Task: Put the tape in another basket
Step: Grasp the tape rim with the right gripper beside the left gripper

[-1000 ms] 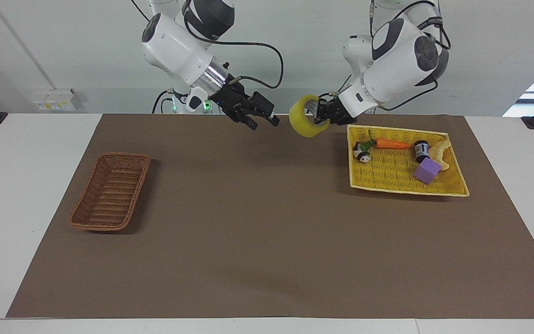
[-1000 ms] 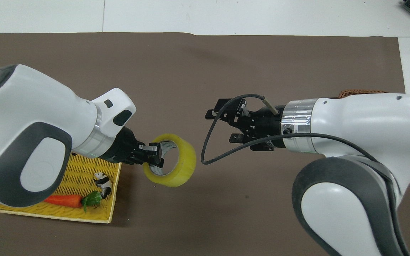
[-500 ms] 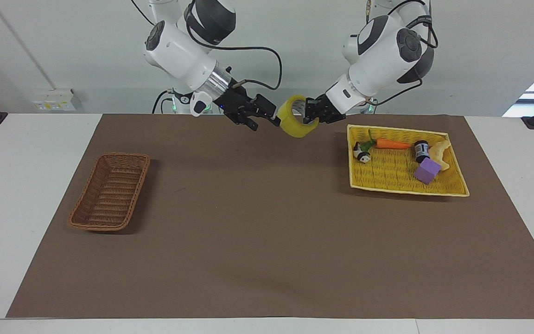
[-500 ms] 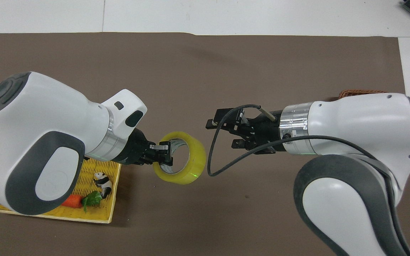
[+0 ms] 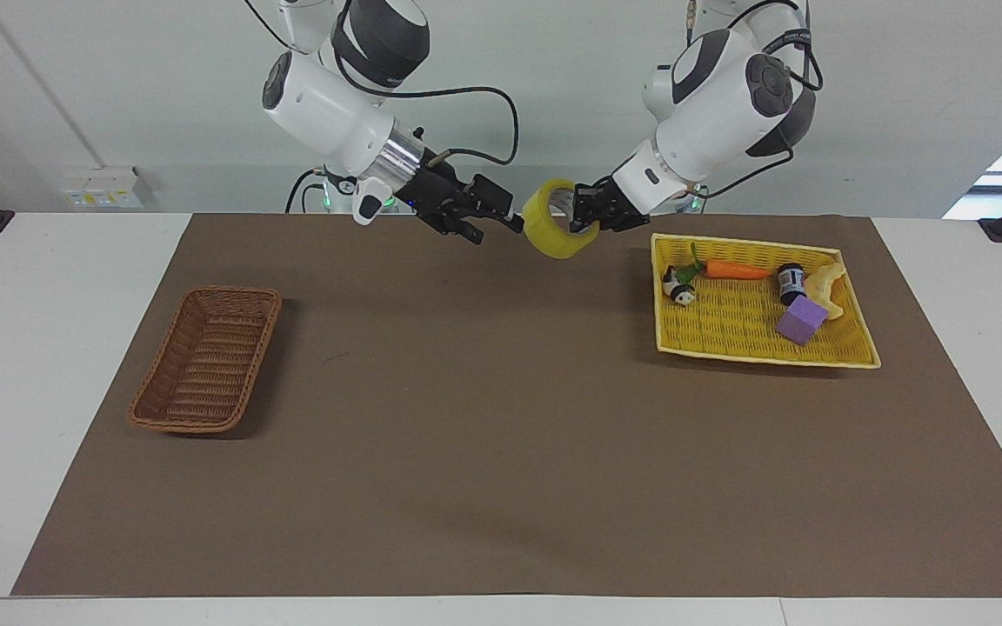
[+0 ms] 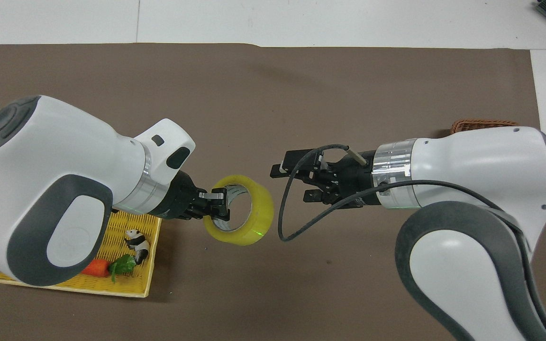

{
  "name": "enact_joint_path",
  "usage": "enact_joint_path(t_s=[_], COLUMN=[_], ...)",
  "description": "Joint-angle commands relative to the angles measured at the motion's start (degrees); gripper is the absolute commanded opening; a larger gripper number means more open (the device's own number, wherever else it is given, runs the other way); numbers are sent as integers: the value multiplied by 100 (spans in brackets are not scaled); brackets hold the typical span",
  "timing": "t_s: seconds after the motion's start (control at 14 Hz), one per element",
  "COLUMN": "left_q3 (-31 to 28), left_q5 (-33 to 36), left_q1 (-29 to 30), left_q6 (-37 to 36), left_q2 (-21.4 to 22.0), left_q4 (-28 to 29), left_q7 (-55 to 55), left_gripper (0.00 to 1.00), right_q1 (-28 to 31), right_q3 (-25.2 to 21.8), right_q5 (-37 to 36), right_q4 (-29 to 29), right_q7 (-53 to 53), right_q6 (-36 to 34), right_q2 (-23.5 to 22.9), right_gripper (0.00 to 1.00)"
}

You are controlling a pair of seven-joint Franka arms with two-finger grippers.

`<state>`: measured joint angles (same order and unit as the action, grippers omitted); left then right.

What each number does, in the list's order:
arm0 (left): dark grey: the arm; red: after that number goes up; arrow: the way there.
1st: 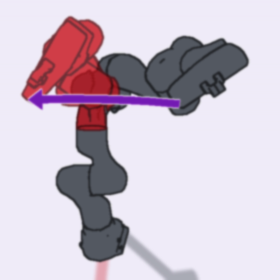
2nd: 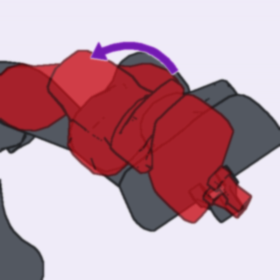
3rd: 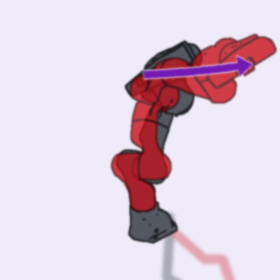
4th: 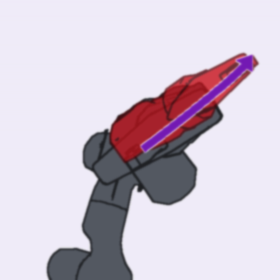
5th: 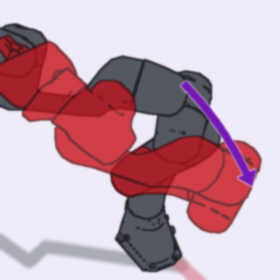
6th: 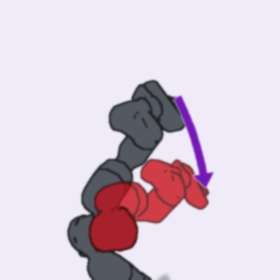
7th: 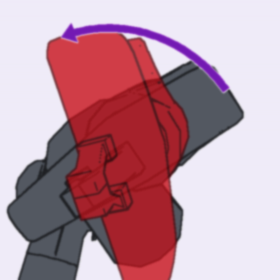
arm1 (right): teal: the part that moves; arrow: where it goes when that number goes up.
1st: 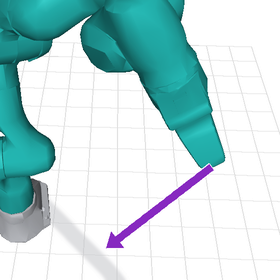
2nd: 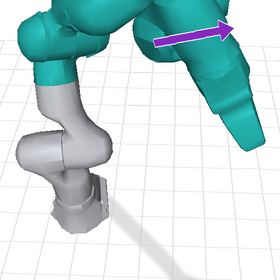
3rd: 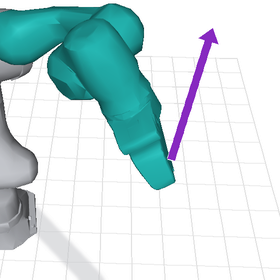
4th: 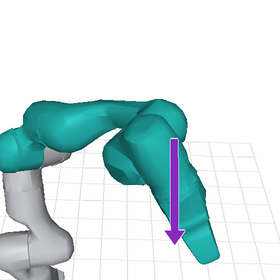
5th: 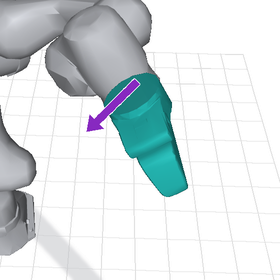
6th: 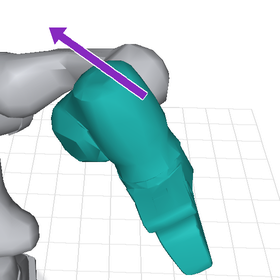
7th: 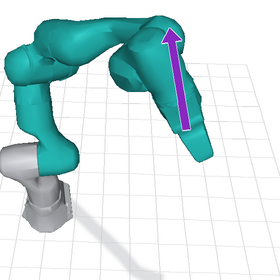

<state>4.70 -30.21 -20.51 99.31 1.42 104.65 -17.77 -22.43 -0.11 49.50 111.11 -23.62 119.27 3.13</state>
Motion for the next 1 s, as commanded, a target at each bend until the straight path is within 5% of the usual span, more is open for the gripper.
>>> enact_joint_path(t_s=[0.0,0.93], left_q3=[-56,-39], left_q5=[-108,-108], left_q1=[-50,-296], left_q6=[124,414], left_q2=[227,227], left_q4=[223,231], left_q7=[-51,-130], left_gripper=[0,0], right_q1=[-94,-446], right_q3=[11,20], right_q5=[235,359], right_q4=[315,447], right_q7=[349,165], right_q6=[26,26], right_q2=[223,267], right_gripper=[100,98])
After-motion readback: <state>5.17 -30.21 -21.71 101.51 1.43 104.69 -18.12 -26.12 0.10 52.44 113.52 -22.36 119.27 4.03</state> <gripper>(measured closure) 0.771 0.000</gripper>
